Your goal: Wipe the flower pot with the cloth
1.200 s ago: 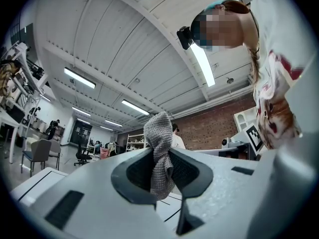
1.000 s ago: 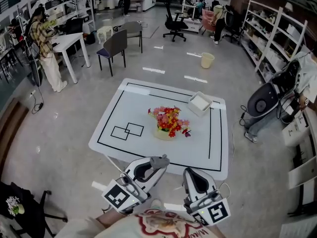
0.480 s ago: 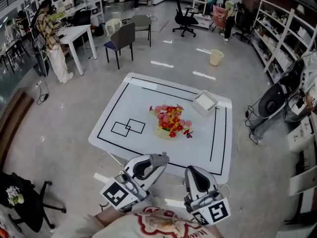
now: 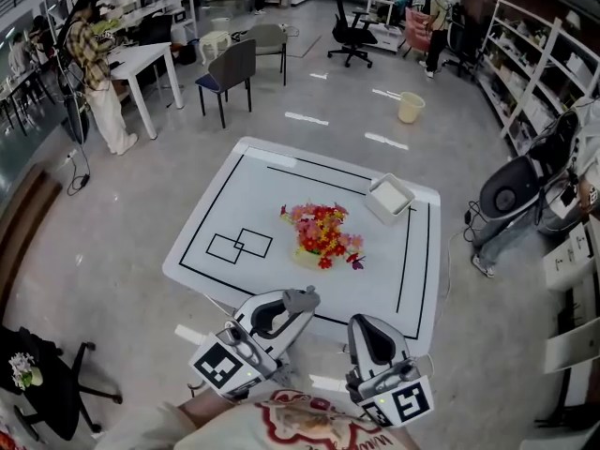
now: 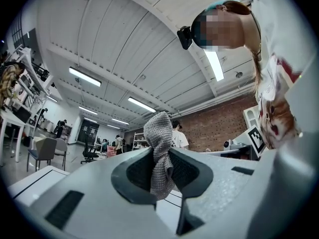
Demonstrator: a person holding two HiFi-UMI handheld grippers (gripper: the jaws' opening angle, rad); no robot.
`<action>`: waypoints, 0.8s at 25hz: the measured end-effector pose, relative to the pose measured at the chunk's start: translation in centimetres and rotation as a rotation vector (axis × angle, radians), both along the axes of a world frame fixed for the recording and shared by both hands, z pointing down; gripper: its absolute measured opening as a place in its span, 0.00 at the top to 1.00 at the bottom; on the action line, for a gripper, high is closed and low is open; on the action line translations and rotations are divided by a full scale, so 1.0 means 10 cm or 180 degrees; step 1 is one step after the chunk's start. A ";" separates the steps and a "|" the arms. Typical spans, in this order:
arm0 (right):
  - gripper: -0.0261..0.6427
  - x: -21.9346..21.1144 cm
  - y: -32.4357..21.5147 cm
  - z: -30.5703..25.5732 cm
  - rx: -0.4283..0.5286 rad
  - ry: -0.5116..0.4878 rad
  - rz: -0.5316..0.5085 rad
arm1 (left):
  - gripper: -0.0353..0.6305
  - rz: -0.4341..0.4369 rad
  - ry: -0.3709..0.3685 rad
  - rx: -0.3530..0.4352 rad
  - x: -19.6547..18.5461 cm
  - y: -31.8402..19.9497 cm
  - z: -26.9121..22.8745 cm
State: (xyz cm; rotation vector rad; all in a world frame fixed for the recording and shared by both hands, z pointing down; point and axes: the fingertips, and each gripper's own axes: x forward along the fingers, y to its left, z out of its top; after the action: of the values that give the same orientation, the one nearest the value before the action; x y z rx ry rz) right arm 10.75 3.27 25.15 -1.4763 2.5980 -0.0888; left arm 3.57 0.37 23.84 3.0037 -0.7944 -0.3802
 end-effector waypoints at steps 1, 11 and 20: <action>0.96 0.02 -0.04 -0.01 0.0005 0.0018 0.0010 | 0.87 0.0007 0.0008 0.0015 0.01 -0.04 -0.02; 0.96 0.10 -0.67 -0.09 0.0084 0.0105 0.0100 | 0.87 0.0124 -0.0022 -0.0073 0.07 -0.64 0.04; 0.96 0.14 -1.37 -0.27 0.0183 0.0195 0.0239 | 0.87 0.0271 -0.0007 0.0048 0.10 -1.38 -0.14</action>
State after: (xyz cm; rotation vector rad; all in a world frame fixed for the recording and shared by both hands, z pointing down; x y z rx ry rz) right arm 12.19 -10.41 22.49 -1.5781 2.5655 0.0400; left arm 4.57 -13.44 22.43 3.0397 -0.6639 -0.3823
